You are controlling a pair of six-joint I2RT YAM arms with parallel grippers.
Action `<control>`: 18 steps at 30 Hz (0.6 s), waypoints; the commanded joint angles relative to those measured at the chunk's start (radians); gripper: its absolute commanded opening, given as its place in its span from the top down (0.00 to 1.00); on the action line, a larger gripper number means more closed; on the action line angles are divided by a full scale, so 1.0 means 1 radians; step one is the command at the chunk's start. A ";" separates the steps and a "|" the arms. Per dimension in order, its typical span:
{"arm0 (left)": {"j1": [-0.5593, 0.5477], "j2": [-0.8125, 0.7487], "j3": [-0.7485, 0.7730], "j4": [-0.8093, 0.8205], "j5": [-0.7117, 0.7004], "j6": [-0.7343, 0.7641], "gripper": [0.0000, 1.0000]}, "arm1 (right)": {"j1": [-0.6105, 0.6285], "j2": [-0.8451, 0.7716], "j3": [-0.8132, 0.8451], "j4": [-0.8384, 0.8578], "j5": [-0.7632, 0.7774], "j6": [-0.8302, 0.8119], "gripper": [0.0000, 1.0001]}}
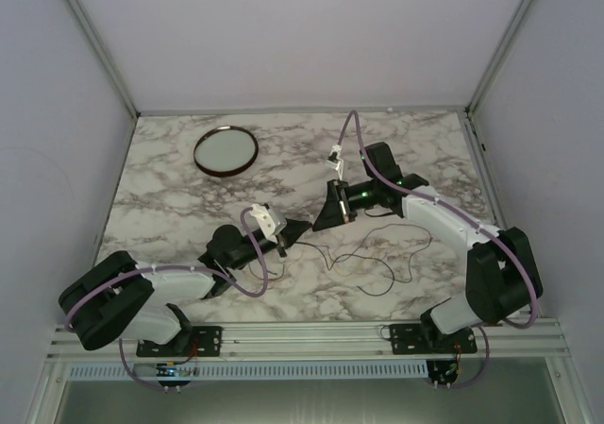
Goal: Zip-tie the wires
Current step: Tie the cable at the center of the board.
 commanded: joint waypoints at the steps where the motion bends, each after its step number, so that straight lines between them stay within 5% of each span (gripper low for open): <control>1: -0.012 -0.011 0.022 0.027 0.017 -0.011 1.00 | -0.004 -0.045 0.023 0.006 0.043 0.000 0.80; 18: -0.012 0.008 0.009 0.059 0.014 -0.027 1.00 | -0.023 -0.058 0.100 -0.112 0.154 -0.070 0.72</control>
